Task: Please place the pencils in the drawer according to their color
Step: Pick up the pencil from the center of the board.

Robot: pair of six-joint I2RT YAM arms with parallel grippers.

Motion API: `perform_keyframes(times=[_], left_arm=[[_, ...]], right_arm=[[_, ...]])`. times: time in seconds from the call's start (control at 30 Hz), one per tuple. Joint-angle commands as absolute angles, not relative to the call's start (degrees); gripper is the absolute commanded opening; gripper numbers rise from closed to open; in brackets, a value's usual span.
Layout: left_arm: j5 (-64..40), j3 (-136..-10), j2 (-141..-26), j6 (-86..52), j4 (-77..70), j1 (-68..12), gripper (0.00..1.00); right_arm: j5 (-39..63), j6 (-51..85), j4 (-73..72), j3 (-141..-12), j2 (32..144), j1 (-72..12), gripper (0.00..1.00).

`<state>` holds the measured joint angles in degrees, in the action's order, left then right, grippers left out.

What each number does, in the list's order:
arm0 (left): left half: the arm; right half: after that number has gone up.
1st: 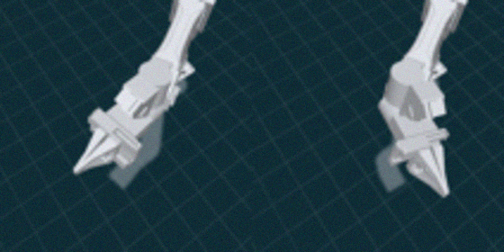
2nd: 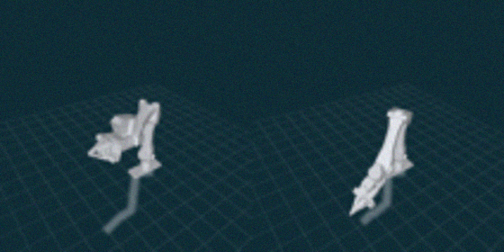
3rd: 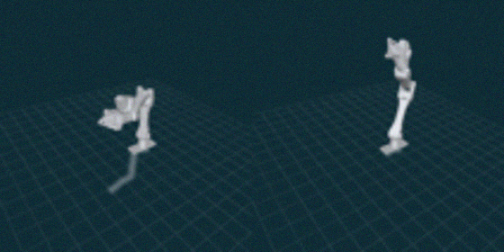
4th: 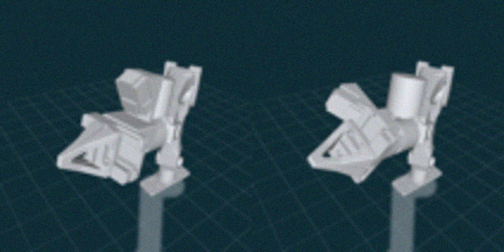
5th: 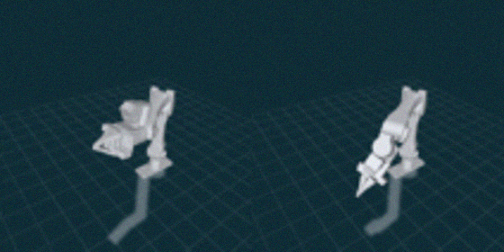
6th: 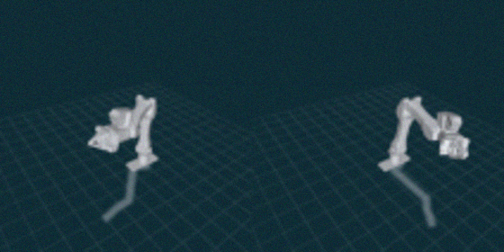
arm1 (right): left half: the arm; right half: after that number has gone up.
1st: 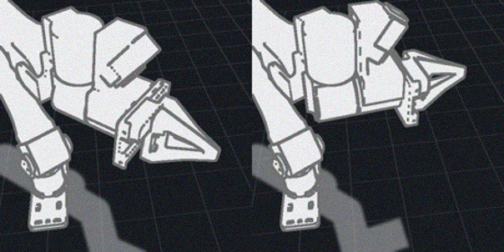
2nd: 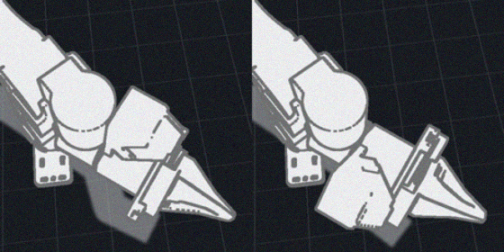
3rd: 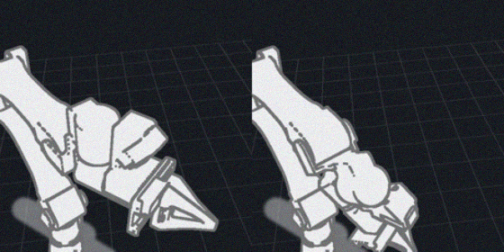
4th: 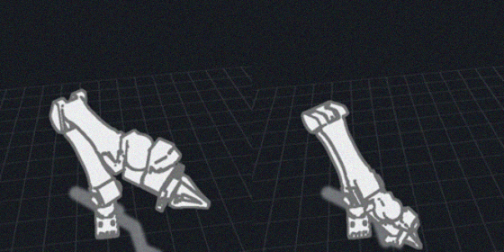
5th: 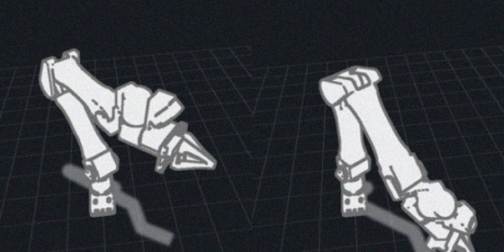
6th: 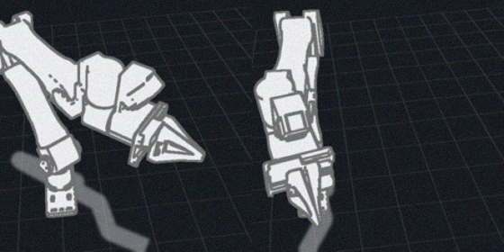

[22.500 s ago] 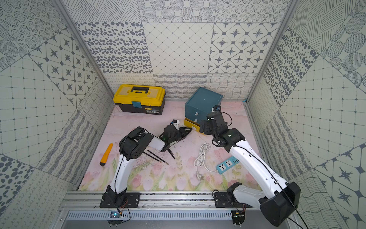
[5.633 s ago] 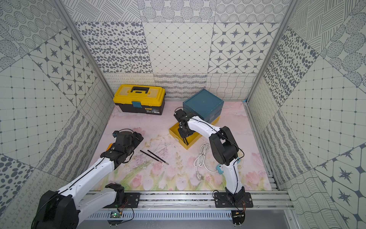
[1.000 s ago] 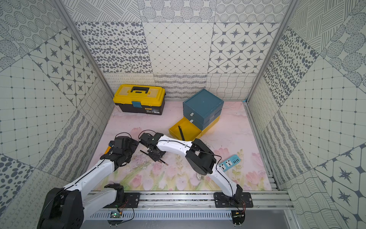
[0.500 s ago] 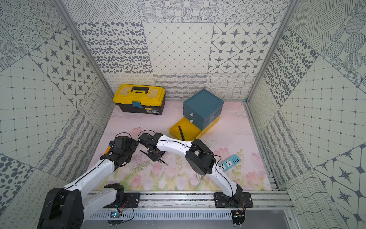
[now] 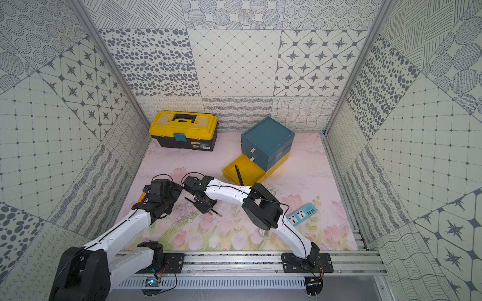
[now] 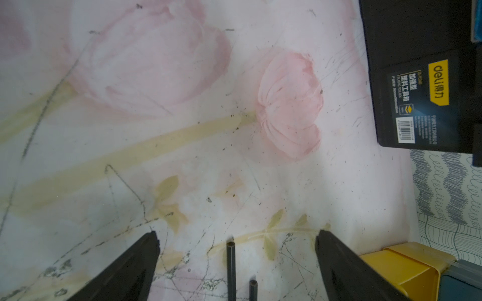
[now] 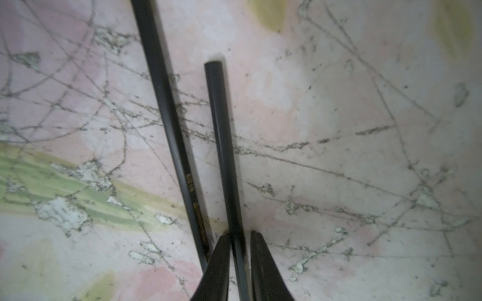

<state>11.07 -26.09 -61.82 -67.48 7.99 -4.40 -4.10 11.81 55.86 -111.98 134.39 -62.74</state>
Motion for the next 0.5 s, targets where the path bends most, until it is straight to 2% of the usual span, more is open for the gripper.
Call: perform_keyframes(times=[0.0,0.4,0.47], left_arm=[[11.0,-26.0,-61.6,-67.6,7.2,-4.2,0.99],[11.0,-26.2,-61.1,-67.3,7.3,-4.2,0.99],[11.0,-26.1,-61.2,-67.4,7.3,-4.2,0.99]], right_arm=[[-6.7,14.1,57.1,-110.1,136.0,-60.5,0.16],[-6.8,14.0,57.7,-103.0,133.1,-55.3,0.00],[-6.5,12.7,57.7,-103.2,132.9,-55.3,0.00]])
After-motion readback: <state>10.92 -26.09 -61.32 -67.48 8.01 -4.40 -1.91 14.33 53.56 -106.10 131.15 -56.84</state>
